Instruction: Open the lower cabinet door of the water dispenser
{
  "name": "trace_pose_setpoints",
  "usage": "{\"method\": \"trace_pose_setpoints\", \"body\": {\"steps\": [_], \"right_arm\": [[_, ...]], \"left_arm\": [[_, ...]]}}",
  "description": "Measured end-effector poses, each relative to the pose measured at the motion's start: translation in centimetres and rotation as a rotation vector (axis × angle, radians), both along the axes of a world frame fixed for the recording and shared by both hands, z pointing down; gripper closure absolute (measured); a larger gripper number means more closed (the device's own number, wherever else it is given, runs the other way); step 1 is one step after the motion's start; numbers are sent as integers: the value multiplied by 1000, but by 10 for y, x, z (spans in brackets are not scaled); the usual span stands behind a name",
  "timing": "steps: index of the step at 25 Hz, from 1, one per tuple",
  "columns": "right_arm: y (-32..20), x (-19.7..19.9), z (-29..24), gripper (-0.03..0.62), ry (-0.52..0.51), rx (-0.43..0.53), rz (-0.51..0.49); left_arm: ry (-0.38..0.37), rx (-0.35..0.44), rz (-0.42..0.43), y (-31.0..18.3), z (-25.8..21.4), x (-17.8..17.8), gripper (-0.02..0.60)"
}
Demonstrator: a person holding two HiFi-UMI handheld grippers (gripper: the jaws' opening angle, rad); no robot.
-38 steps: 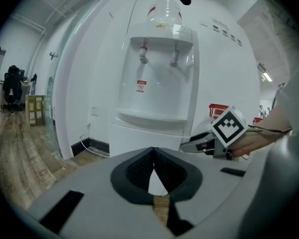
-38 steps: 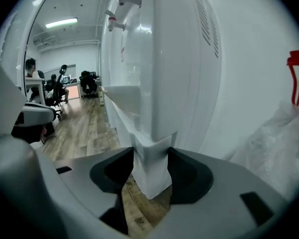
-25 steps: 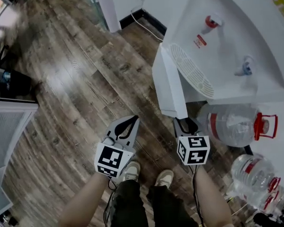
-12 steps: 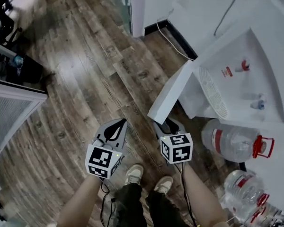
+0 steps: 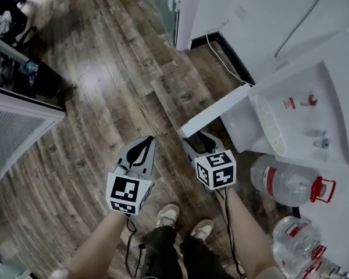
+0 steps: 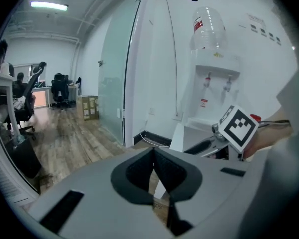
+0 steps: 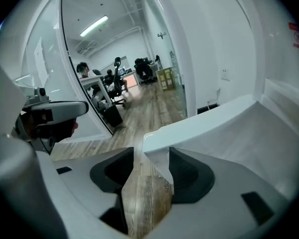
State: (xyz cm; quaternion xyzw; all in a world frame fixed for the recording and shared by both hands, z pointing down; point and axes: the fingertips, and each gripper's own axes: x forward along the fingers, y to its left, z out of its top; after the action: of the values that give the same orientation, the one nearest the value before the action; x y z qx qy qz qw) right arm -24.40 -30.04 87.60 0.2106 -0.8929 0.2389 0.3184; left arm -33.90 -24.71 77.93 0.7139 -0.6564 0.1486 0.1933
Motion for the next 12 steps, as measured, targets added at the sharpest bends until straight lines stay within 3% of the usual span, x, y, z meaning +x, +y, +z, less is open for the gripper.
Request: {"method": "trace_pose_setpoints", "body": {"steps": [3, 6, 12], "right_arm": [[2, 13, -16, 373, -21, -7, 49], [3, 40, -43, 461, -56, -9, 132], [1, 97, -115, 527, -85, 51, 241]], "left_arm": [[-8, -10, 26, -2, -7, 7, 575], [-9, -14, 64, -6, -20, 22, 575], [-11, -29, 111, -14, -59, 50, 575]]}}
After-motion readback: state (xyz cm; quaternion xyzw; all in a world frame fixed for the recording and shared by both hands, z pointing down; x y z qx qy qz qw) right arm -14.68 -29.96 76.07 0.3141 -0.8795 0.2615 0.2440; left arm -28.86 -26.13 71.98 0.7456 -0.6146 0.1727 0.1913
